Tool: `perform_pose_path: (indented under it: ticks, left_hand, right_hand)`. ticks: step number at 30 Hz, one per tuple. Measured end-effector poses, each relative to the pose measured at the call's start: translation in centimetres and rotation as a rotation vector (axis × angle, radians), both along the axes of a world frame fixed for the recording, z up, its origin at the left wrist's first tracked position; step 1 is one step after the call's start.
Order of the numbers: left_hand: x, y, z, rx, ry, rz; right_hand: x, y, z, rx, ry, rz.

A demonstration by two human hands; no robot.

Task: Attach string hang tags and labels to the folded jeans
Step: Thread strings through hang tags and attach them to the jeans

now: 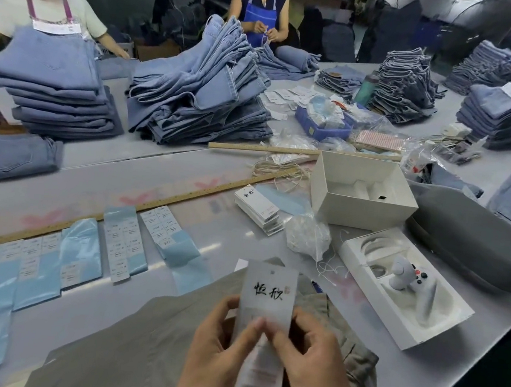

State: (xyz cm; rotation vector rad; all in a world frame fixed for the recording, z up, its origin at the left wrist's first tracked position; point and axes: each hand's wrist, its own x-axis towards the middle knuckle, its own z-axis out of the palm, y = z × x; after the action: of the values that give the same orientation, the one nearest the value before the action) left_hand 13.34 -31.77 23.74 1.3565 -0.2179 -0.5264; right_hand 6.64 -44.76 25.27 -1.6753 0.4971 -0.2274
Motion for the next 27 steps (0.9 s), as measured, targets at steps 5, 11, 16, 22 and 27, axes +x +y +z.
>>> perform_pose_path:
  ticks: [5,11,16,22,27]
  left_hand:
    - [1.4,-0.4,0.4,-0.009,-0.039,0.137]
    - [3.4,-2.8,0.6,0.038,-0.078,0.146]
    - [6.2,-6.1,-0.5,0.129,-0.099,0.077]
    - [8.3,-9.0,-4.0,0.322,-0.207,0.176]
    - [8.7,-8.7,-5.6,0.347,-0.213,0.215]
  right_hand:
    - [-0.6,-0.8,0.0,0.002,0.065,0.233]
    - [1.3,-5.8,1.3,-0.262,-0.177,-0.057]
    - [6.8,-17.7,-4.9,-0.389,0.011,-0.321]
    - [9.4,-24.5,-16.1,-0.840,0.638,0.138]
    - [12.8,-25.6,-18.6,-0.976,0.583,0.239]
